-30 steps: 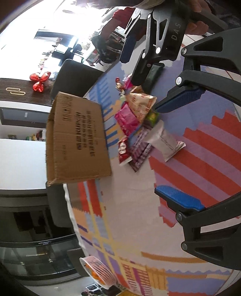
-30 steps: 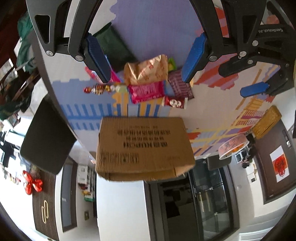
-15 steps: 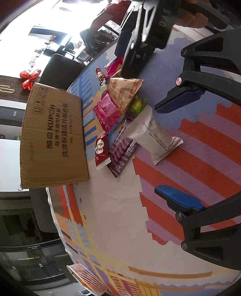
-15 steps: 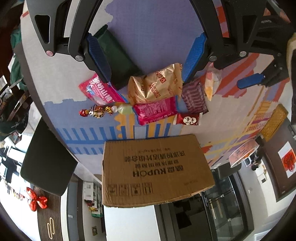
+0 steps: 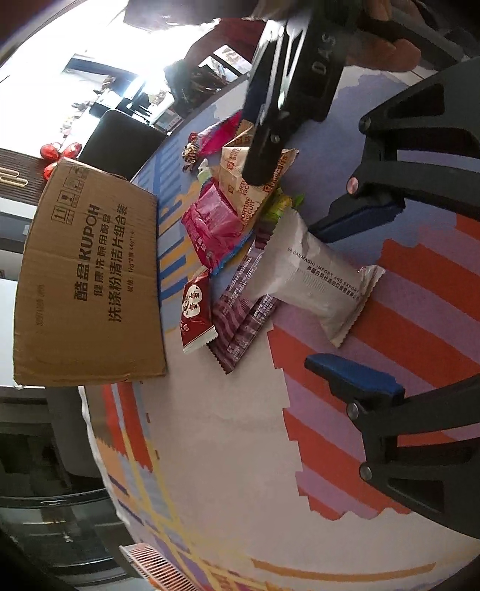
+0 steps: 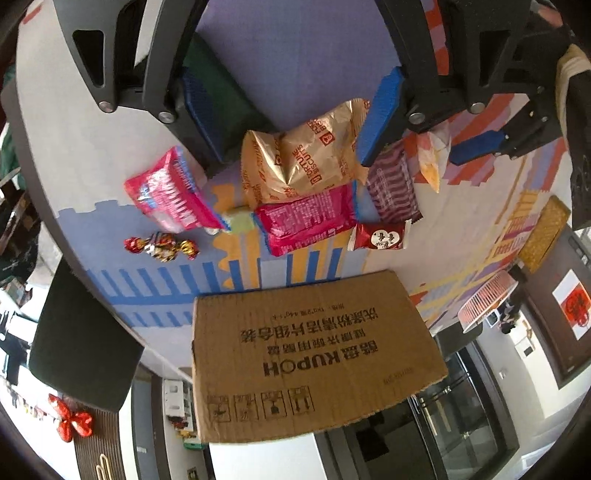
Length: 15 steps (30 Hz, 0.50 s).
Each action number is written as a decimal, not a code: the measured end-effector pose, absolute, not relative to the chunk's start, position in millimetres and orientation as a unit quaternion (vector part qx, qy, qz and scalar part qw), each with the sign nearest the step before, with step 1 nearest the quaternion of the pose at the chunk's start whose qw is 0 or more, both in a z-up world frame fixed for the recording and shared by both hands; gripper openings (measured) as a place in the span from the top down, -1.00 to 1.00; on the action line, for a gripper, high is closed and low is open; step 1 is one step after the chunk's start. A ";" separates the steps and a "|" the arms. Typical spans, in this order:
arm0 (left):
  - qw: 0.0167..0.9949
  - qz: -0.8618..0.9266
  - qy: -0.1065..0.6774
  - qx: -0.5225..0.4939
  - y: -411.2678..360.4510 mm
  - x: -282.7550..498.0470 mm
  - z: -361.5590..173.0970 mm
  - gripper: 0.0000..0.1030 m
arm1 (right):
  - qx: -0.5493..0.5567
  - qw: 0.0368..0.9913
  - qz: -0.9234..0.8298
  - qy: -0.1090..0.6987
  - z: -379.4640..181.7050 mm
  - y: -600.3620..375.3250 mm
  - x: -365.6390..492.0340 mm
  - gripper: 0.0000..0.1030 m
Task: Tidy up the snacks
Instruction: 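Grasp the white snack bar with the left tool while the right tool grasps the gold biscuit bag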
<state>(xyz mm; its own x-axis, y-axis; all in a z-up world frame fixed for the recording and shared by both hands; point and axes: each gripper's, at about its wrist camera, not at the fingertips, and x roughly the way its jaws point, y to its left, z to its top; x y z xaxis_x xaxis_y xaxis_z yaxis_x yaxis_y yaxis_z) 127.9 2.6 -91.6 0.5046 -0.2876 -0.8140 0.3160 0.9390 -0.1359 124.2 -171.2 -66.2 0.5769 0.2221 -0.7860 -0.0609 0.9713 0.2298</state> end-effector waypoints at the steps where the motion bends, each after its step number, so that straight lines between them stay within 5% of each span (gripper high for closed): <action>1: 0.867 -0.175 0.467 0.011 2.6 128.8 -92.3 -0.11 | 0.092 0.881 0.080 0.457 -68.6 -171.2 126.3 -0.34; 11: 0.859 -0.183 0.478 -0.018 2.7 135.6 -94.8 0.36 | 0.090 0.873 0.097 0.469 -79.7 -161.8 133.6 -0.02; 15: 0.859 -0.183 0.479 -0.017 0.4 134.8 -94.1 0.40 | 0.086 0.874 0.104 0.467 -78.7 -160.0 132.0 0.10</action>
